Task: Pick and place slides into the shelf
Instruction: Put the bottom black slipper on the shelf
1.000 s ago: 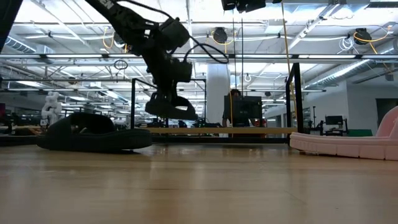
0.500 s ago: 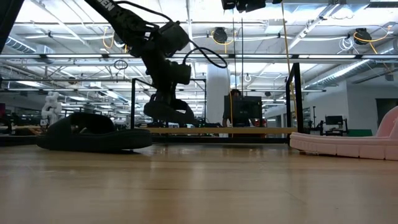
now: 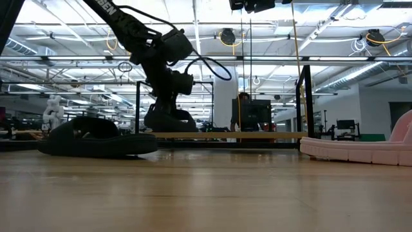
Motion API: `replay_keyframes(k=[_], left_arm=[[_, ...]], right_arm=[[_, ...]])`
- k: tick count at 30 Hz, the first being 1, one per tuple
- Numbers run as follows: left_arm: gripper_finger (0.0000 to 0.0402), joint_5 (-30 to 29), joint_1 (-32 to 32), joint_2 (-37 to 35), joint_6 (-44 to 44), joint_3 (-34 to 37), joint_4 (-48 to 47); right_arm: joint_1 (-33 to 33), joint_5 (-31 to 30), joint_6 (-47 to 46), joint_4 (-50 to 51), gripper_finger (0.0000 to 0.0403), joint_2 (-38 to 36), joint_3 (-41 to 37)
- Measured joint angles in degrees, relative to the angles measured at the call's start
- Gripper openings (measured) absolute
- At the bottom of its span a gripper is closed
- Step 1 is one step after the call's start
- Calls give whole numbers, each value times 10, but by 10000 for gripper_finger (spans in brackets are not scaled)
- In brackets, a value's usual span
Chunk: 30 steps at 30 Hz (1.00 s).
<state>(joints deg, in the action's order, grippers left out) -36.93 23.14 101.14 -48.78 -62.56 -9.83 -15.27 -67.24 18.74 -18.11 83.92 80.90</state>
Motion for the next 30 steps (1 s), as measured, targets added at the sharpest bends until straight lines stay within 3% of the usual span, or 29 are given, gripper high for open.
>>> replay_keyframes(k=[20,30], left_arm=[[0,-30,-16,-2,-23,24,19],[0,-13,-16,-28,-21,25,0]], right_arm=[[0,0,0,0,96,0,0],[0,0,-4,0,96,0,0]])
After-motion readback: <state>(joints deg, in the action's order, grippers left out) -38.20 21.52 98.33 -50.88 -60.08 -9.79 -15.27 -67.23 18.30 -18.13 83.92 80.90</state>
